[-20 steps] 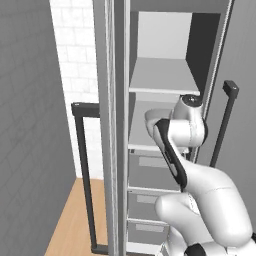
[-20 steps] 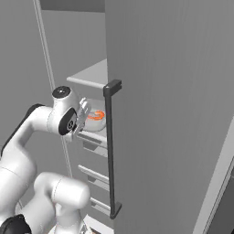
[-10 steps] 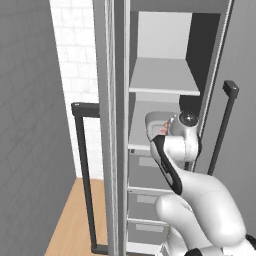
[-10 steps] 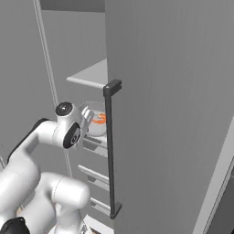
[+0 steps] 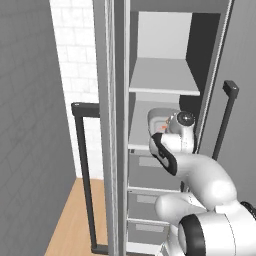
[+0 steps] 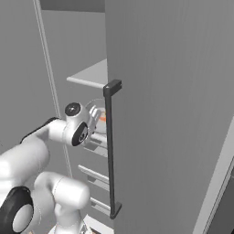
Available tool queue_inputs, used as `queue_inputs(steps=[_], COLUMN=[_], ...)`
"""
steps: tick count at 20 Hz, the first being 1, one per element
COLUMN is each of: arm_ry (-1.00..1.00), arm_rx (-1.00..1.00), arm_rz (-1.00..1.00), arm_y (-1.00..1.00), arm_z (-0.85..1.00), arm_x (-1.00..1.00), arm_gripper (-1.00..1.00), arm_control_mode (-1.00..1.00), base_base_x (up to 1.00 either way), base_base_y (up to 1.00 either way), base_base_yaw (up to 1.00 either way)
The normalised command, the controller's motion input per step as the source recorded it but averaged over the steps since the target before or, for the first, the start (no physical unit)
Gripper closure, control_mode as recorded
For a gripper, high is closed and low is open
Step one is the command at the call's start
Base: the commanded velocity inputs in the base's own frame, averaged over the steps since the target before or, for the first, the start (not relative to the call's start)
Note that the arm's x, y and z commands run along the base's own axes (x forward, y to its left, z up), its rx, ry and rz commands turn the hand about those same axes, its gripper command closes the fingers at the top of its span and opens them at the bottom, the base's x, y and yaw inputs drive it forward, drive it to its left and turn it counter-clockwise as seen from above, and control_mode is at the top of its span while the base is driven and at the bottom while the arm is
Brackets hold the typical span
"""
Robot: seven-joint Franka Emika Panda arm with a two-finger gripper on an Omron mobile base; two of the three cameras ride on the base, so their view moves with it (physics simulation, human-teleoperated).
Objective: Take the meat container that has the shrimp and place it on the second highest rack of the freezer. Then take the vegetable container that has the cucumber and avocado and place it on the highest rack of the freezer.
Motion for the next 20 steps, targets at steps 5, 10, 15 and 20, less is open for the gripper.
queue_inputs(steps=[5, 10, 15, 20], arm_ry=[0.00, 0.00, 0.00, 0.00], arm_rx=[0.00, 0.00, 0.00, 0.00], arm_rz=[0.00, 0.00, 0.00, 0.00], arm_y=[-0.29, -0.12, -0.03, 0.00], arm_z=[0.00, -0.18, -0.35, -0.18], arm_x=[0.39, 0.28, 0.17, 0.14], arm_gripper=[1.00, 1.00, 1.00, 1.00], arm_control_mode=[-1.00, -1.00, -1.00, -1.00], base_base_x=[0.00, 0.00, 0.00, 0.00], base_base_y=[0.00, 0.00, 0.00, 0.00], base_base_yaw=[0.00, 0.00, 0.00, 0.00])
